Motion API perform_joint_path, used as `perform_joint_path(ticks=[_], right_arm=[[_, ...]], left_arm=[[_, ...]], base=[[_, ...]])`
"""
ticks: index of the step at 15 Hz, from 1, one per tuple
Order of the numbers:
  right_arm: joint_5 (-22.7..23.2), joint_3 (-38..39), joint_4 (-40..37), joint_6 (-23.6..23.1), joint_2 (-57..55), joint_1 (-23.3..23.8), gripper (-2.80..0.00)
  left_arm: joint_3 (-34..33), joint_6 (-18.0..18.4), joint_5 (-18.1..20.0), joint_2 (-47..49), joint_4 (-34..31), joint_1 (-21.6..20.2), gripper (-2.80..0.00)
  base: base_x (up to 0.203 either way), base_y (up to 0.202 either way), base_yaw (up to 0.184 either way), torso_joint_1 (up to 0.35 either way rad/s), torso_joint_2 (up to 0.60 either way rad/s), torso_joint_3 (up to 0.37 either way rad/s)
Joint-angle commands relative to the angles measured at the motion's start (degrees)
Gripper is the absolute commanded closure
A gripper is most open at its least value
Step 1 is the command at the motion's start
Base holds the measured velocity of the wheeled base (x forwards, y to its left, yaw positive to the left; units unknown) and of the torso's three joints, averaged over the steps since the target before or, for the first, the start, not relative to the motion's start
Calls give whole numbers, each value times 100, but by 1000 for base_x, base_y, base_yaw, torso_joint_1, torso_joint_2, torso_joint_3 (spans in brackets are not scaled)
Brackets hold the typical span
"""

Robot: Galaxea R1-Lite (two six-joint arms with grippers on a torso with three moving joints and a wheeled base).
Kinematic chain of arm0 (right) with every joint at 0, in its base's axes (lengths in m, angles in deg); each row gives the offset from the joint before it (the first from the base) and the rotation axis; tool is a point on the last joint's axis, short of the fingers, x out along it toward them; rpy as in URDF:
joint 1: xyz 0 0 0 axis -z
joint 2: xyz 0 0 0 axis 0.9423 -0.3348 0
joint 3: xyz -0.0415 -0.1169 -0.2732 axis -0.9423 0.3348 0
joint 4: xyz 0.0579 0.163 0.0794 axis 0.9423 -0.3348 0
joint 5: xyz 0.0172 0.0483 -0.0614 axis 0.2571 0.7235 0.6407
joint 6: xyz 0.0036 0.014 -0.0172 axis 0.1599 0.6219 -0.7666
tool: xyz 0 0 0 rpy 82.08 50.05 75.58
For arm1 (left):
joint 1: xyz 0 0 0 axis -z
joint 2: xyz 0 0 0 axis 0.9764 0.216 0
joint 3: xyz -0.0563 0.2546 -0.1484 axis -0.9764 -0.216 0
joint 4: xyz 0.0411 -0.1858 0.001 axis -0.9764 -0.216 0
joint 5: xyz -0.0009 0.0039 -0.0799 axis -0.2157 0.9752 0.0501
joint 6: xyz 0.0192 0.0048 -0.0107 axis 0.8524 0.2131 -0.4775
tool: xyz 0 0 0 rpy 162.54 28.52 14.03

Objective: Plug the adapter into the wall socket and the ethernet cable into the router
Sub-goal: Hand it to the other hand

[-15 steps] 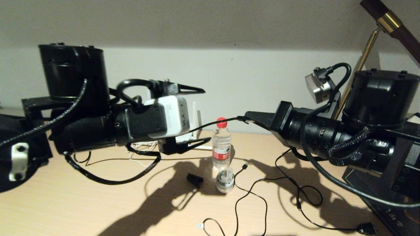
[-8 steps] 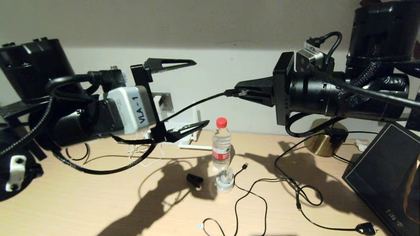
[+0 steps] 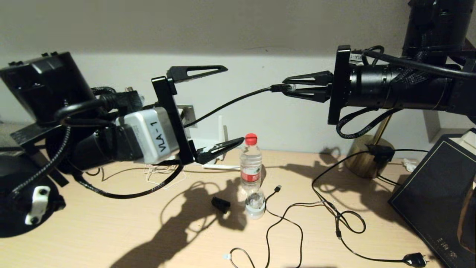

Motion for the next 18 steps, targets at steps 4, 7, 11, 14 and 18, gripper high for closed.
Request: perform_joint_path(ticks=[4, 7, 11, 14, 18], right_arm=[[466, -196, 35, 397, -277, 101, 0], [516, -144, 167, 583, -241, 83, 0], [600, -126, 167, 682, -139, 47, 0], [727, -9, 169, 695, 64, 7, 0], [739, 102, 176, 695, 102, -111, 0]], left_arm=[[627, 34, 23, 484, 94, 321, -280], [733, 34, 23, 587, 190, 336, -280], [846, 43, 5, 752, 265, 328, -280], [961, 34, 5, 796, 296, 314, -280], [1285, 34, 5, 999, 359, 318, -280]], base=[[0, 0, 0, 0, 0, 0], [0, 0, 0, 0, 0, 0], [0, 0, 0, 0, 0, 0], [0, 0, 0, 0, 0, 0], [0, 0, 0, 0, 0, 0]])
